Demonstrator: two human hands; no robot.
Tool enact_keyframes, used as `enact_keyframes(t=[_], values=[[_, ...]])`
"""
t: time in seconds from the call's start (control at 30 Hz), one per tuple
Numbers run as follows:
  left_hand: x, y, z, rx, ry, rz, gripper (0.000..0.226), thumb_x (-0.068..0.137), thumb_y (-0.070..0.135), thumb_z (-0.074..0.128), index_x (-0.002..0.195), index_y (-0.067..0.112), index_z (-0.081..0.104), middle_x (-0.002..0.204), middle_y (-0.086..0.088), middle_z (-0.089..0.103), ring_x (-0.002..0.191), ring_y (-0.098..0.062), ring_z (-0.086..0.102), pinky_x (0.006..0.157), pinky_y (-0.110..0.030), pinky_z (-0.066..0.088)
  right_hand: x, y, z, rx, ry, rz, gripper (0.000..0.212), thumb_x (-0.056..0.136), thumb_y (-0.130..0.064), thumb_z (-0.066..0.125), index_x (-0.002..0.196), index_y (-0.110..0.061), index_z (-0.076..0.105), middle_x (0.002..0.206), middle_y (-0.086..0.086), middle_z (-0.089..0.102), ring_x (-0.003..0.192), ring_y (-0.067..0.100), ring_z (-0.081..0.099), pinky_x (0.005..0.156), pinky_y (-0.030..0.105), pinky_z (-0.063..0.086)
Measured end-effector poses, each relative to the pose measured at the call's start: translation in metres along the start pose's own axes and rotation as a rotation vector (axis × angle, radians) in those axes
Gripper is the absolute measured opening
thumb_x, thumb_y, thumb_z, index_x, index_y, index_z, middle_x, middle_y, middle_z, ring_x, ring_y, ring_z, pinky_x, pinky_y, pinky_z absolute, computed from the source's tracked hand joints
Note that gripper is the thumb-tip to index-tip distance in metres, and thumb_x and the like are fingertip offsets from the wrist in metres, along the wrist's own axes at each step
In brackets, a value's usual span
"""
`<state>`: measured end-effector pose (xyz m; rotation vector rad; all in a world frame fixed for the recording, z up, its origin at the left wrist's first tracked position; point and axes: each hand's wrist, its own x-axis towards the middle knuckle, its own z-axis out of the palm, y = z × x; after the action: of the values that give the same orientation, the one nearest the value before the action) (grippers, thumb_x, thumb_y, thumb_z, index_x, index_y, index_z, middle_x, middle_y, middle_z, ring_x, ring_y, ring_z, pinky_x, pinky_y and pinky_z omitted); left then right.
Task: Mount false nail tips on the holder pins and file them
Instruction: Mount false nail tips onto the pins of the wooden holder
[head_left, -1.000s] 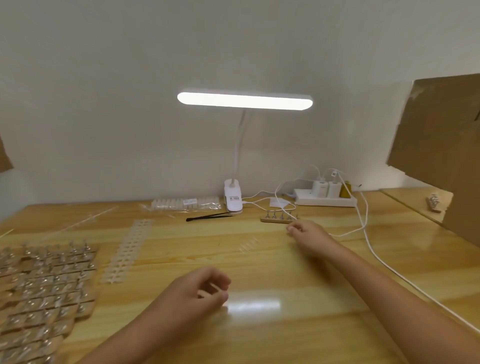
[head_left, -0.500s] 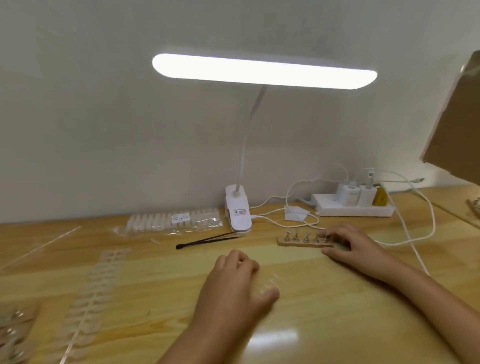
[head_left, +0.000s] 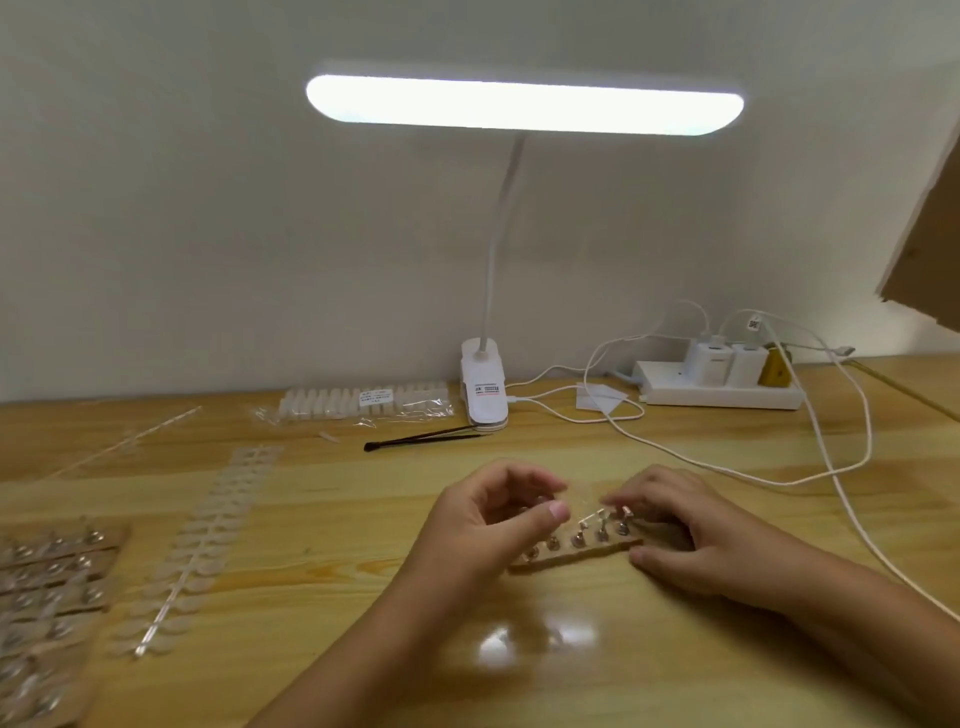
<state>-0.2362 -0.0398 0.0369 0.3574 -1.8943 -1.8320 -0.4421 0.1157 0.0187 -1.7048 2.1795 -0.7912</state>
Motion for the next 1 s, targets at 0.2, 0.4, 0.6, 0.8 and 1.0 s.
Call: enact_keyframes(t=[0.2,0.4,0.6,0.8,1.0], values=[[-0.029,-0.009,0.03,0.047,0.029,-0.118,0.017,0.081,0.01,0.077,0.081,0.027,0.077,0.075,0.0,0.072,0.061,-0.005,0.057,0.059,-0.015,0.045,-0.039,-0.038,-0.005,0.482,0.166,-0.03,0.027,0.078,-0.049,0.069,0.104,-0.045,0.07,0.099,-0.007,0.071,0.087,0.007,0.067,0.075,0.017,0.053],[-0.041,-0.016,0.043,0.181,0.014,-0.147,0.018,0.082,0.015,0.078,0.083,0.033,0.075,0.072,-0.002,0.066,0.057,-0.003,0.047,0.055,-0.013,0.04,-0.044,-0.042,0.018,0.623,0.025,0.022,0.02,0.073,-0.027,0.074,0.087,-0.014,0.069,0.08,0.002,0.069,0.072,0.013,0.061,0.067,0.025,0.05],[-0.042,-0.012,0.043,0.214,-0.054,-0.158,0.006,0.084,0.023,0.078,0.079,0.026,0.075,0.072,0.0,0.071,0.057,-0.005,0.061,0.052,-0.017,0.045,-0.048,-0.051,0.021,0.629,0.11,-0.089,0.013,0.077,-0.021,0.073,0.085,-0.012,0.067,0.085,0.003,0.069,0.075,0.011,0.064,0.066,0.02,0.05],[-0.037,0.001,0.033,0.08,-0.175,-0.35,0.012,0.085,0.023,0.074,0.075,0.022,0.08,0.076,0.002,0.075,0.057,0.0,0.059,0.055,-0.011,0.045,-0.052,-0.049,0.023,-0.037,0.387,-0.532,0.006,0.088,-0.02,0.065,0.09,-0.015,0.062,0.098,-0.006,0.064,0.091,0.01,0.062,0.077,0.024,0.052],[-0.037,0.003,0.025,-0.097,-0.244,-0.457,0.007,0.08,0.021,0.078,0.082,0.016,0.08,0.083,-0.001,0.075,0.059,-0.001,0.059,0.056,-0.01,0.048,-0.056,-0.052,0.027,-0.162,0.373,-0.623,0.007,0.089,-0.018,0.065,0.086,-0.012,0.067,0.089,-0.003,0.067,0.083,0.014,0.064,0.075,0.025,0.052]])
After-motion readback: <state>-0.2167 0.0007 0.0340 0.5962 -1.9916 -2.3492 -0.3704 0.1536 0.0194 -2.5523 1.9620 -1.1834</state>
